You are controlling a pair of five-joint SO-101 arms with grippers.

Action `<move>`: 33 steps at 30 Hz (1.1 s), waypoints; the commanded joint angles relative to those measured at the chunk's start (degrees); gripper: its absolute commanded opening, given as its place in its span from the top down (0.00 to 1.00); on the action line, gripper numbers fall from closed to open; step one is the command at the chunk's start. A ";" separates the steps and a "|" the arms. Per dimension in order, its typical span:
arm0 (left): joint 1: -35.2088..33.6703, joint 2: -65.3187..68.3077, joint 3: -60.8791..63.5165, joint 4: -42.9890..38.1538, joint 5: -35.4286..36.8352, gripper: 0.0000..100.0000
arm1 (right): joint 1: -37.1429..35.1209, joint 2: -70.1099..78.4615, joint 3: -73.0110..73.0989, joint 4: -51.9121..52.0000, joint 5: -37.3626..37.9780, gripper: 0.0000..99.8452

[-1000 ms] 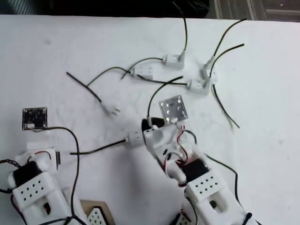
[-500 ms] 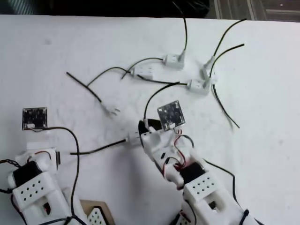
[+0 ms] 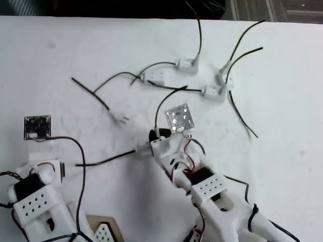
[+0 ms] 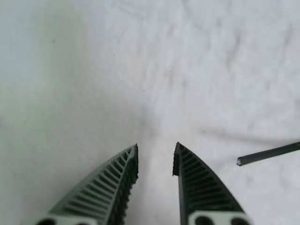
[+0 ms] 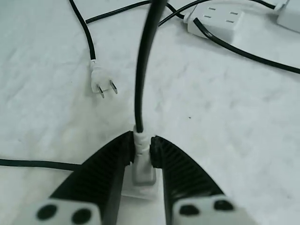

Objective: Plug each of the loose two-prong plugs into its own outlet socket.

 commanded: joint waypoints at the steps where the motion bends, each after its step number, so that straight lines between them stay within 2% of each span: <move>1: 0.66 -0.84 -0.26 -0.79 -0.70 0.86 | 1.27 0.13 -2.99 -1.63 -0.53 0.98; 14: 0.66 -0.84 -0.26 -0.79 -0.70 0.86 | 1.45 0.84 -2.90 -3.65 -0.44 0.98; 22: 0.66 -0.84 -0.26 -0.79 -0.70 0.86 | 3.03 11.30 -6.68 -5.32 -0.44 0.98; 33: 0.66 -0.84 -0.35 -0.79 -0.70 0.86 | 0.66 3.12 -0.97 -2.95 -0.26 0.98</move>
